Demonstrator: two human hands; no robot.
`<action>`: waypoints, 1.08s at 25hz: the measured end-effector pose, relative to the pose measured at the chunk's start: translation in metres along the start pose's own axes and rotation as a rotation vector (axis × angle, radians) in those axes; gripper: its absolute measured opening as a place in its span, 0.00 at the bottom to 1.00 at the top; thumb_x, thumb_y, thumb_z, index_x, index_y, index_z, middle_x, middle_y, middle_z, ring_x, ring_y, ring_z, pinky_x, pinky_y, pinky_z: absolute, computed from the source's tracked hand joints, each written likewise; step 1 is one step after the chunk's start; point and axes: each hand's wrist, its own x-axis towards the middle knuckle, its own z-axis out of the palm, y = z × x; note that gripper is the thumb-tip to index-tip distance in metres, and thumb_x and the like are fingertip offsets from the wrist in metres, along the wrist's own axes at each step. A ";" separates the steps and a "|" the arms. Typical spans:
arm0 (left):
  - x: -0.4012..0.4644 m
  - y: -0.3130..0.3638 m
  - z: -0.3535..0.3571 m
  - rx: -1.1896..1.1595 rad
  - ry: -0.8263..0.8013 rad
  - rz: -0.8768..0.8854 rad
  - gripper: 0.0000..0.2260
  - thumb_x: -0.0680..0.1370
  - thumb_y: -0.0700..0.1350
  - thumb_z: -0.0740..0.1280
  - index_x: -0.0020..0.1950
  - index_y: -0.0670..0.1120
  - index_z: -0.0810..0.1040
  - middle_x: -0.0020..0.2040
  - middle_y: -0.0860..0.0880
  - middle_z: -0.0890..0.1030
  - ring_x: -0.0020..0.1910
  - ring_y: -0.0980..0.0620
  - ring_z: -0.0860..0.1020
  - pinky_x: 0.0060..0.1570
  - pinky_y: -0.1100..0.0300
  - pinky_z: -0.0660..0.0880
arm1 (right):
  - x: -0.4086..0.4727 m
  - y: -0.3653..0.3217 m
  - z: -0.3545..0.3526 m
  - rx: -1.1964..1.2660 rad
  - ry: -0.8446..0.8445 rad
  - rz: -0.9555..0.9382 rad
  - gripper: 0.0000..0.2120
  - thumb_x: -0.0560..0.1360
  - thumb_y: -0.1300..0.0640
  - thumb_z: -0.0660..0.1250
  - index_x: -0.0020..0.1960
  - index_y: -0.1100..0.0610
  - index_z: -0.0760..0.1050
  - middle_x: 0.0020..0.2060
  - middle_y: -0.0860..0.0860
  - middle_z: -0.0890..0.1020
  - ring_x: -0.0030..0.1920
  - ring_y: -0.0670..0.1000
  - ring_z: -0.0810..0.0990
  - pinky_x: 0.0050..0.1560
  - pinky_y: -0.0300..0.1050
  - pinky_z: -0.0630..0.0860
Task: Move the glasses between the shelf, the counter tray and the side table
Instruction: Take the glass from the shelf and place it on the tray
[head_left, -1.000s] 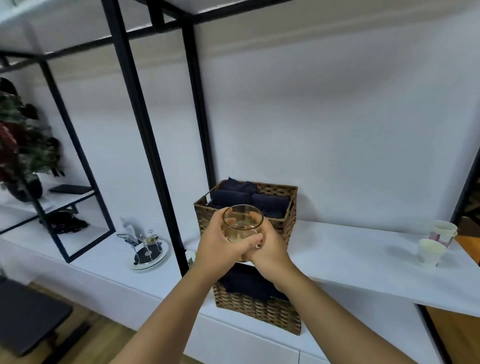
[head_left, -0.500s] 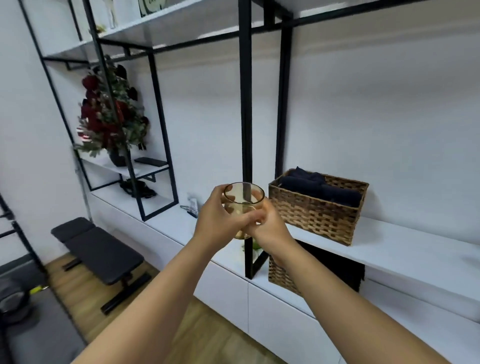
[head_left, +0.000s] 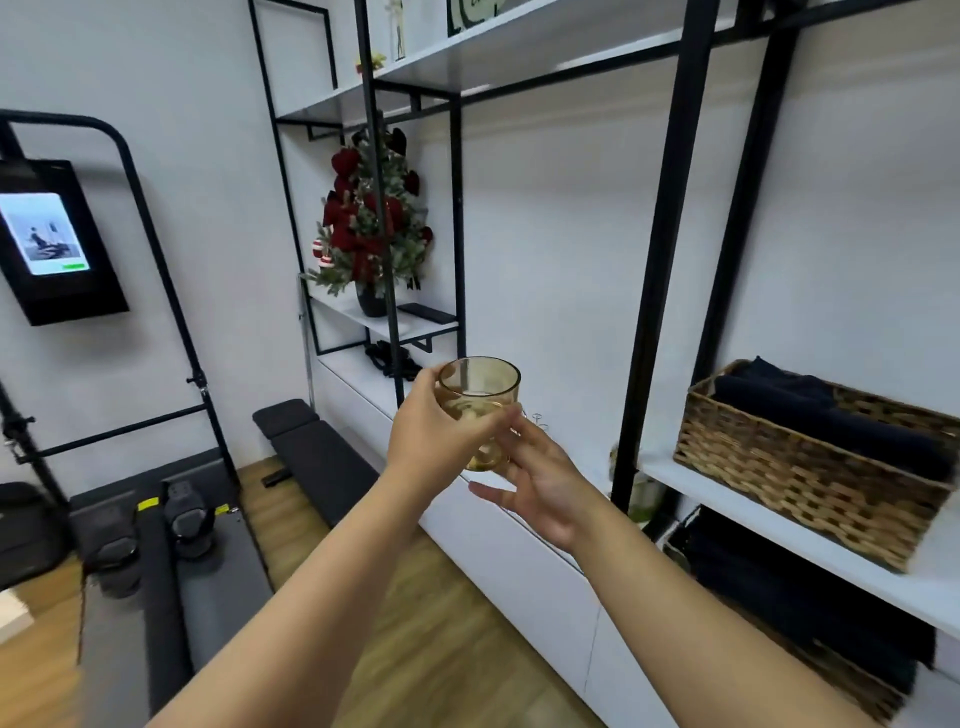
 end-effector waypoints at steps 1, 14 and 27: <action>0.009 -0.006 -0.002 0.012 0.013 -0.002 0.35 0.63 0.61 0.83 0.66 0.57 0.75 0.54 0.60 0.81 0.53 0.62 0.82 0.51 0.61 0.79 | 0.013 0.007 0.003 0.053 -0.023 0.016 0.26 0.77 0.45 0.73 0.73 0.49 0.75 0.70 0.51 0.80 0.71 0.56 0.77 0.70 0.67 0.74; 0.170 -0.064 0.050 0.036 0.027 -0.064 0.35 0.63 0.56 0.86 0.66 0.57 0.75 0.56 0.59 0.83 0.51 0.67 0.81 0.54 0.63 0.80 | 0.209 0.026 -0.055 0.553 -0.037 0.212 0.24 0.84 0.43 0.62 0.74 0.57 0.74 0.68 0.60 0.81 0.64 0.63 0.83 0.64 0.59 0.80; 0.305 -0.141 0.051 -0.072 -0.082 -0.145 0.54 0.66 0.56 0.84 0.83 0.60 0.54 0.62 0.56 0.80 0.58 0.60 0.81 0.53 0.64 0.80 | 0.347 0.049 -0.067 0.648 0.025 0.212 0.25 0.86 0.41 0.57 0.70 0.58 0.78 0.64 0.62 0.83 0.62 0.62 0.84 0.56 0.58 0.83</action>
